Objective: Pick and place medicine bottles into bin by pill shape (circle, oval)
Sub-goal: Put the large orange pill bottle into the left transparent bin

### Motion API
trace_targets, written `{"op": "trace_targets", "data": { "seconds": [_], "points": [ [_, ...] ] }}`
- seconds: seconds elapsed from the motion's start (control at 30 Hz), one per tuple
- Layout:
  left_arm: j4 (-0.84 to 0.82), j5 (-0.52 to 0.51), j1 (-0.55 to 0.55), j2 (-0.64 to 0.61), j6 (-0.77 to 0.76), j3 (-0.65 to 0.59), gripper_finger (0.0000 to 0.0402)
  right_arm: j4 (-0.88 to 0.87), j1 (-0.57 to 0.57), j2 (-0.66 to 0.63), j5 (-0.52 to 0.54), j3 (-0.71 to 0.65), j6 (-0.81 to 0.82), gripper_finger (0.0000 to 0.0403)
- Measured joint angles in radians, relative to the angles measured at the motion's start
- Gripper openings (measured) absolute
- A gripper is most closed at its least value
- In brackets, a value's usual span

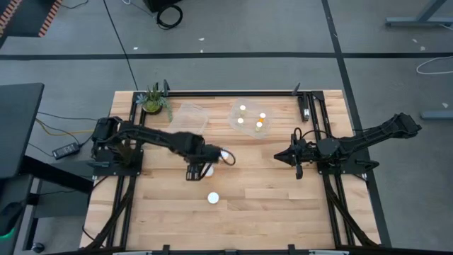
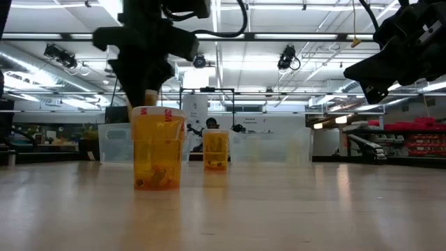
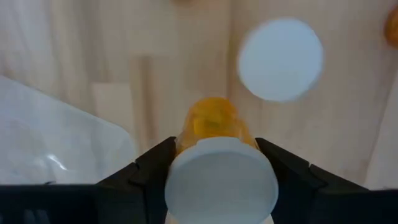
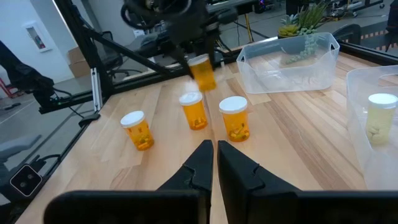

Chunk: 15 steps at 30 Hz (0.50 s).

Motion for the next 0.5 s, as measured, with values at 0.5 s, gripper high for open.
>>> {"op": "trace_targets", "data": {
  "seconds": [0.5],
  "points": [
    [0.006, -0.011, 0.231, 0.0, 0.225, 0.101, 0.0214, 0.0, 0.0, 0.0, 0.0, 0.0, 0.0, 0.0031]
  ]
}}
